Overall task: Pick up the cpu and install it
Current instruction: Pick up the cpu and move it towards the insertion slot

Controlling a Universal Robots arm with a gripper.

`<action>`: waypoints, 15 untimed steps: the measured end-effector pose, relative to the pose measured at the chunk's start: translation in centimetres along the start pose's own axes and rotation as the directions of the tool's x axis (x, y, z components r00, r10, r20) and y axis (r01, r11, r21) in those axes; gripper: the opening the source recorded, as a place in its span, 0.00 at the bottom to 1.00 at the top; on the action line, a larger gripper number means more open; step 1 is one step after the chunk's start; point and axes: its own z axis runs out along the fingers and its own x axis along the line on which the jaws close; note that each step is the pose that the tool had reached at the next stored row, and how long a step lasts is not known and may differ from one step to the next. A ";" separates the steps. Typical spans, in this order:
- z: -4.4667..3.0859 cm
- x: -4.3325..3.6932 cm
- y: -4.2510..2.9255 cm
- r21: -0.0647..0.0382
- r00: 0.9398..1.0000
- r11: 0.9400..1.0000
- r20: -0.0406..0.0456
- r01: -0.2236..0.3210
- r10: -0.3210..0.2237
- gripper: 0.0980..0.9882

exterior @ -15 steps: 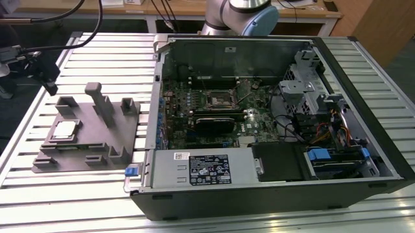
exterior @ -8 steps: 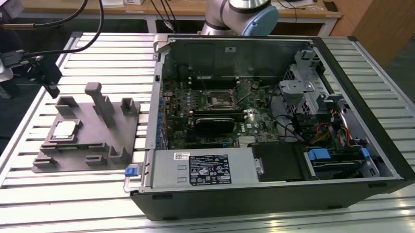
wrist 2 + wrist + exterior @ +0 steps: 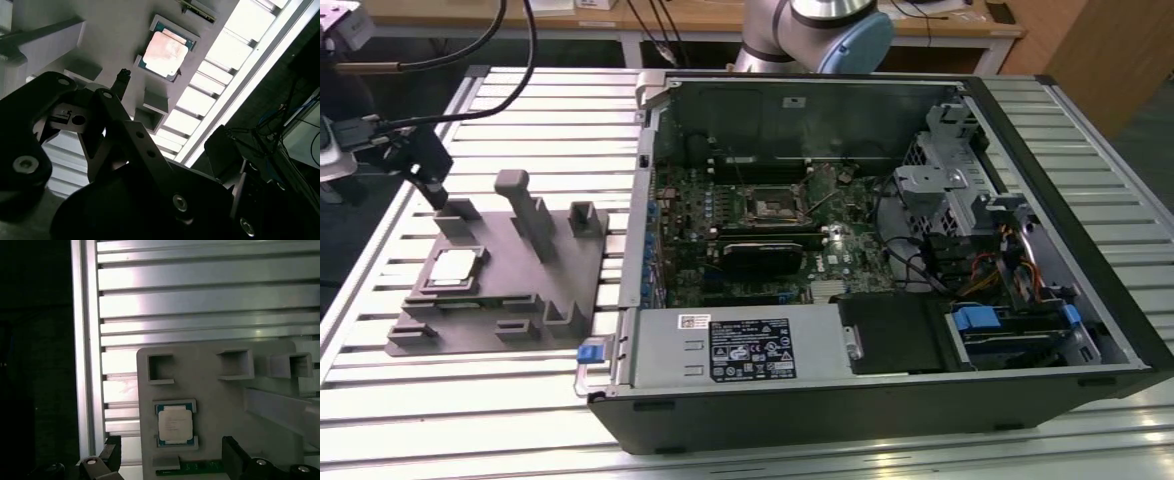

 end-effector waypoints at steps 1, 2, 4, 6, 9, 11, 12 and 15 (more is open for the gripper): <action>0.11 -0.01 -0.01 0.000 1.000 1.000 0.000 0.004 -0.004 0.88; 0.24 -0.01 -0.02 0.000 1.000 1.000 0.000 0.010 -0.010 0.88; 0.46 -0.02 -0.05 0.000 1.000 1.000 -0.001 0.025 -0.025 0.88; 0.66 -0.02 -0.08 0.000 0.999 0.999 -0.002 0.044 -0.044 0.88; 0.94 -0.03 -0.14 0.001 0.998 0.998 -0.003 0.066 -0.066 0.88; 1.06 -0.03 -0.19 0.001 0.998 0.998 -0.003 0.068 -0.068 0.88; 1.09 -0.03 -0.19 0.001 0.998 0.998 -0.003 0.069 -0.069 0.88; 1.24 -0.04 -0.21 0.001 0.998 0.998 -0.003 0.069 -0.069 0.88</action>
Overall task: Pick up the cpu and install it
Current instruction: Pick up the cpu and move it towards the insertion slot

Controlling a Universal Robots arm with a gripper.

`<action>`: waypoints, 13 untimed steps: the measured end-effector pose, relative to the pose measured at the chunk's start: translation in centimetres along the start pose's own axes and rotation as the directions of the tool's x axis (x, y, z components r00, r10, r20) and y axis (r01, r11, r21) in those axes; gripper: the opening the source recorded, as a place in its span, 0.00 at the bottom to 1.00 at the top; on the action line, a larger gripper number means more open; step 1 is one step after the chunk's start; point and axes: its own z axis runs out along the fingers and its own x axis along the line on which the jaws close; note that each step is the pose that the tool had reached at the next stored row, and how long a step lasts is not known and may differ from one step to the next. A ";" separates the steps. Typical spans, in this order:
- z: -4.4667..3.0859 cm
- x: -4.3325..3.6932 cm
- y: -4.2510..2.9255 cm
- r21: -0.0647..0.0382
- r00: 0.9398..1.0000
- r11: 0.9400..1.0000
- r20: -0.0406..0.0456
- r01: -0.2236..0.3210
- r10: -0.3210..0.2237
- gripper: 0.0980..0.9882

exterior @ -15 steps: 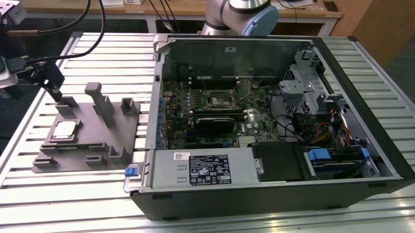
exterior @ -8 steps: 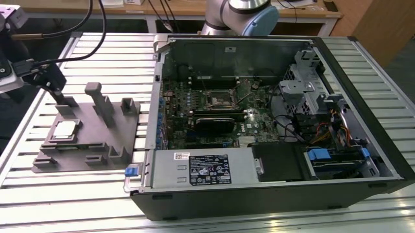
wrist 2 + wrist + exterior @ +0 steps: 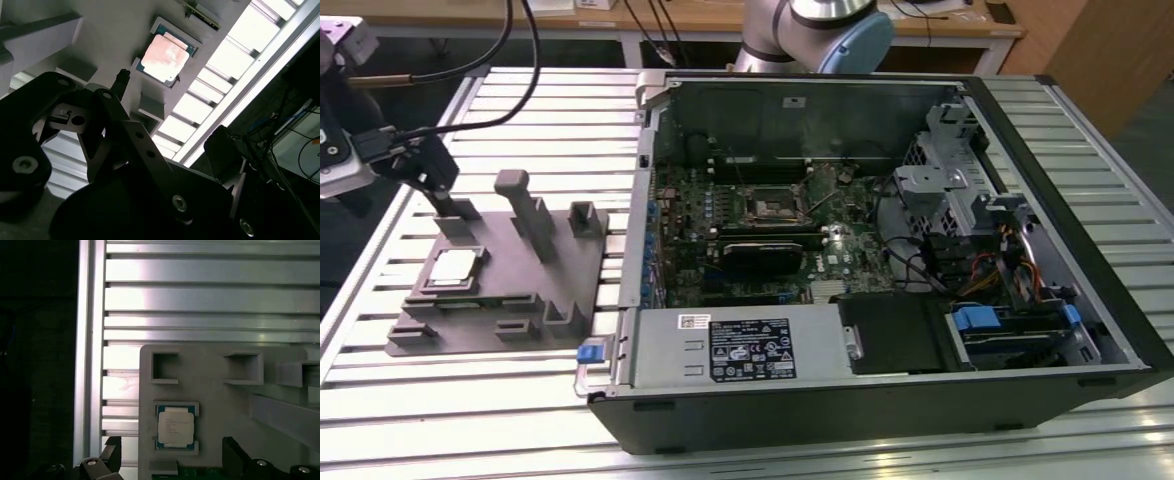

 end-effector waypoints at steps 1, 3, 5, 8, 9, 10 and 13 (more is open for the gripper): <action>0.05 0.00 0.00 0.000 1.000 1.000 0.000 0.000 0.000 0.88; 0.16 0.00 -0.01 0.000 1.000 1.000 0.000 0.000 0.000 0.88; 0.25 0.00 -0.01 0.000 1.000 1.000 0.000 0.000 0.000 0.88; 0.39 0.00 -0.02 0.000 1.000 1.000 0.000 0.000 0.000 0.88; 0.43 0.00 -0.02 0.000 1.000 1.000 0.000 0.001 -0.001 0.88; 0.49 0.00 -0.03 0.000 1.000 1.000 0.000 0.003 -0.003 0.88; 0.70 -0.01 -0.07 0.000 1.000 1.000 -0.001 0.020 -0.020 0.88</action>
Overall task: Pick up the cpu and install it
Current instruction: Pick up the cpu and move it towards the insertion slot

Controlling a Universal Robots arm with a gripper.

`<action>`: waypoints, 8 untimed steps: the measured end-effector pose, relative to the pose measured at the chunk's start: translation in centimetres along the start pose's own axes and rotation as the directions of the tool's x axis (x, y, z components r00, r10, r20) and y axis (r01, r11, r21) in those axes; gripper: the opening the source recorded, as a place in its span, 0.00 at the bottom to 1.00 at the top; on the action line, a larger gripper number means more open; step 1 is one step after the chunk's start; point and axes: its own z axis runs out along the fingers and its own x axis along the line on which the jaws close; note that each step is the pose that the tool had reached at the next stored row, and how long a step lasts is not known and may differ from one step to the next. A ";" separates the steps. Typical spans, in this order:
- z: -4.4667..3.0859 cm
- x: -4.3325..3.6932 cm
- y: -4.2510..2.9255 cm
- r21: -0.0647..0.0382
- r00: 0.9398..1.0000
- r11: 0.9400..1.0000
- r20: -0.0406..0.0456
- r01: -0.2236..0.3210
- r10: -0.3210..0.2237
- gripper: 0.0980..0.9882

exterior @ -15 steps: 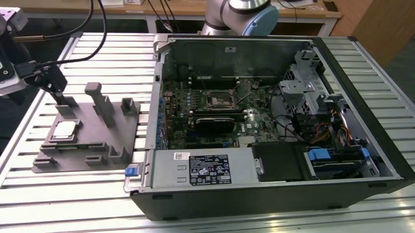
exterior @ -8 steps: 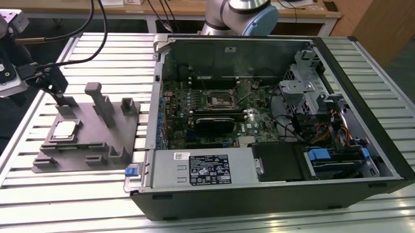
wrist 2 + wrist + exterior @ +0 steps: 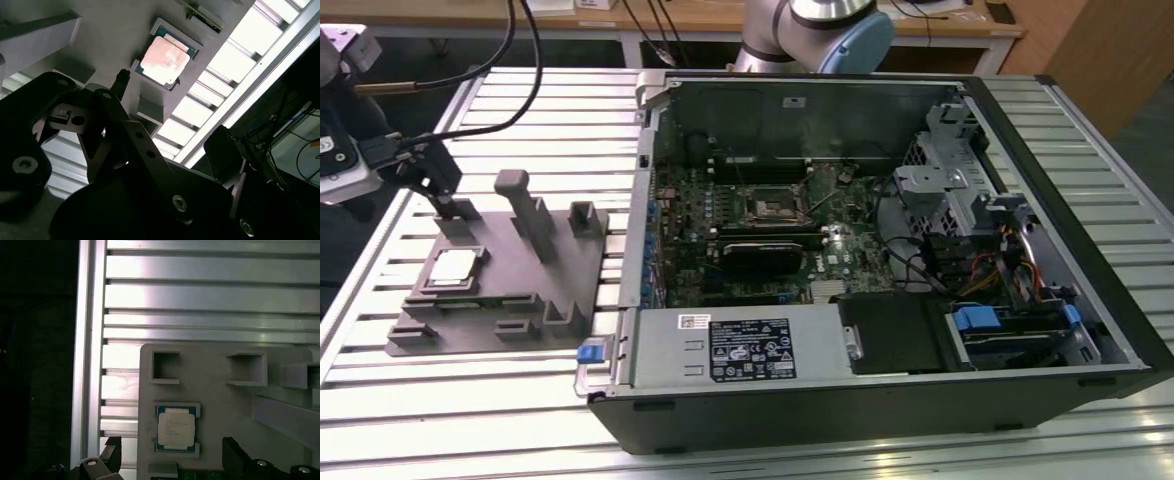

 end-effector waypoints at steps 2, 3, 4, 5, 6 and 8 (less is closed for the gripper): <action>0.18 0.00 -0.03 0.000 1.000 1.000 -0.001 0.020 -0.020 0.88; 0.28 0.00 -0.05 0.000 1.000 1.000 -0.001 0.026 -0.026 0.88; 0.40 0.00 -0.07 0.000 1.000 1.000 -0.001 0.030 -0.030 0.88; 0.53 0.00 -0.08 0.000 1.000 1.000 -0.001 0.031 -0.031 0.88; 0.66 0.00 -0.08 0.000 0.999 0.999 -0.001 0.032 -0.032 0.88; 0.87 -0.01 -0.09 0.000 0.999 0.999 -0.001 0.033 -0.033 0.88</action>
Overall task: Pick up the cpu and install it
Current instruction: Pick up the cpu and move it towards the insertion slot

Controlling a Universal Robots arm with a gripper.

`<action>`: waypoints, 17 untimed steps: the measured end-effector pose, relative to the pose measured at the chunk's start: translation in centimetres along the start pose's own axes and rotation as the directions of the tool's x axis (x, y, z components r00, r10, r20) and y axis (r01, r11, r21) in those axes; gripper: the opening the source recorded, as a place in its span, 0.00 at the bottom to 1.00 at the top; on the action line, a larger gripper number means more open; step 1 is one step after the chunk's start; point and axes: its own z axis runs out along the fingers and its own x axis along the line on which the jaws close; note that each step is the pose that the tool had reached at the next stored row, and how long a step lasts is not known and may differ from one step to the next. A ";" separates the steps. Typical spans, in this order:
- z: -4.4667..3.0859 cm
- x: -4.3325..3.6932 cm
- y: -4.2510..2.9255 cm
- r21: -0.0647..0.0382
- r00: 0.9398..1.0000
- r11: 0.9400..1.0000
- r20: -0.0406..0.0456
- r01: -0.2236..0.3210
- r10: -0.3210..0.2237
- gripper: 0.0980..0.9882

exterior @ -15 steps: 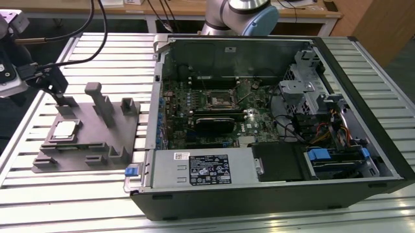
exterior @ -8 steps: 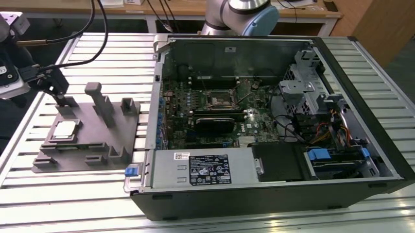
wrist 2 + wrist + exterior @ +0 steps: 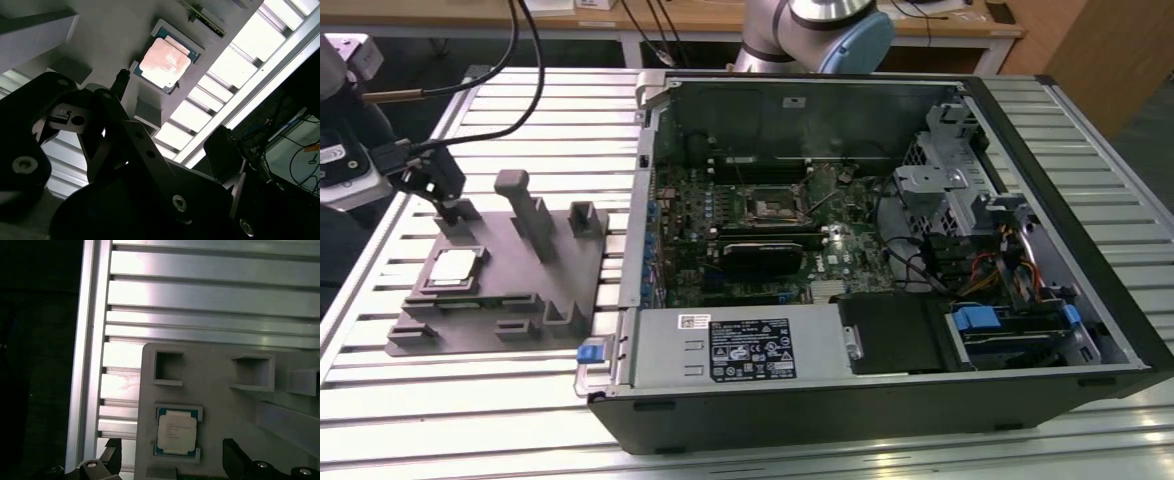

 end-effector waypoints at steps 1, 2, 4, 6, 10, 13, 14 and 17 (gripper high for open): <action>0.09 0.00 0.00 0.000 1.000 1.000 0.000 0.000 0.000 0.88; 0.17 0.00 -0.01 0.000 1.000 1.000 0.000 0.000 0.000 0.88; 0.32 0.00 -0.01 0.000 1.000 1.000 0.000 0.000 0.000 0.88; 0.46 0.00 -0.02 0.000 1.000 1.000 0.000 0.000 0.000 0.88; 0.70 -0.01 -0.03 0.000 1.000 1.000 0.000 0.000 0.000 0.88; 0.86 -0.01 -0.03 0.000 1.000 1.000 0.000 0.000 0.000 0.88; 0.92 -0.01 -0.04 0.000 1.000 1.000 0.000 0.000 0.000 0.88; 1.09 -0.01 -0.04 0.000 1.000 1.000 0.000 0.000 0.000 0.88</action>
